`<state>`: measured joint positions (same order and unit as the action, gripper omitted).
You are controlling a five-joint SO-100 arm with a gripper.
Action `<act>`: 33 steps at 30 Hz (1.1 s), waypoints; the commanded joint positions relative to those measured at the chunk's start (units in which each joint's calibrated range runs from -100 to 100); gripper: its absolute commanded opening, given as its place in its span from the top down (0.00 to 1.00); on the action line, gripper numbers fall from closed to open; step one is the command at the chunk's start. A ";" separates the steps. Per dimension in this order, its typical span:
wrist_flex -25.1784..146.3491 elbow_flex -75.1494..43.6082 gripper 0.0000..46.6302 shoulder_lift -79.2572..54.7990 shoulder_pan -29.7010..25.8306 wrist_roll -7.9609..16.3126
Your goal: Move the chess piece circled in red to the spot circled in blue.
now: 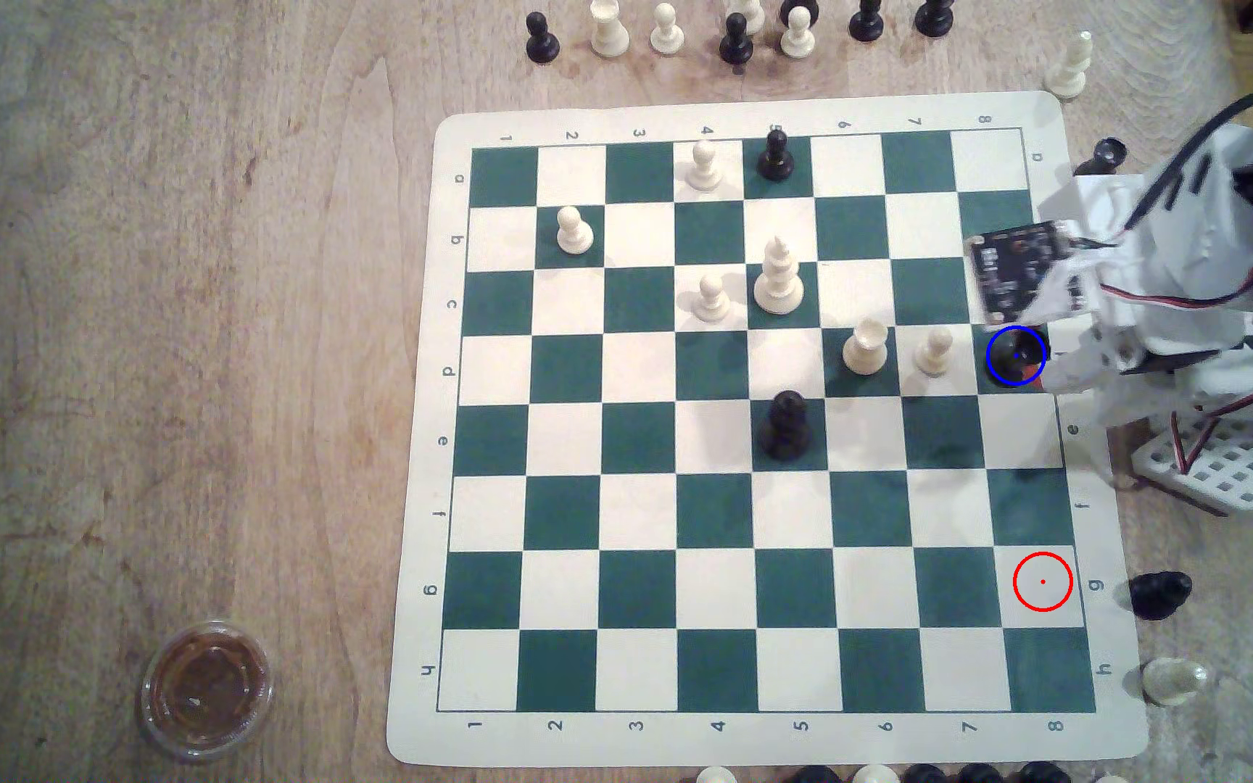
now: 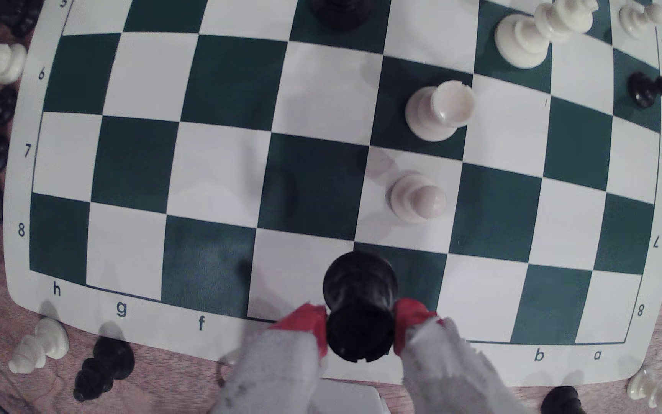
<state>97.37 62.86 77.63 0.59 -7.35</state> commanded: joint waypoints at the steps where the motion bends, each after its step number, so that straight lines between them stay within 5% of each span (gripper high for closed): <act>1: 0.50 -0.66 0.92 -5.13 1.64 -1.03; 33: -14.65 11.31 0.92 -16.25 10.87 -3.57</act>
<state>82.87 73.97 62.63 11.21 -10.33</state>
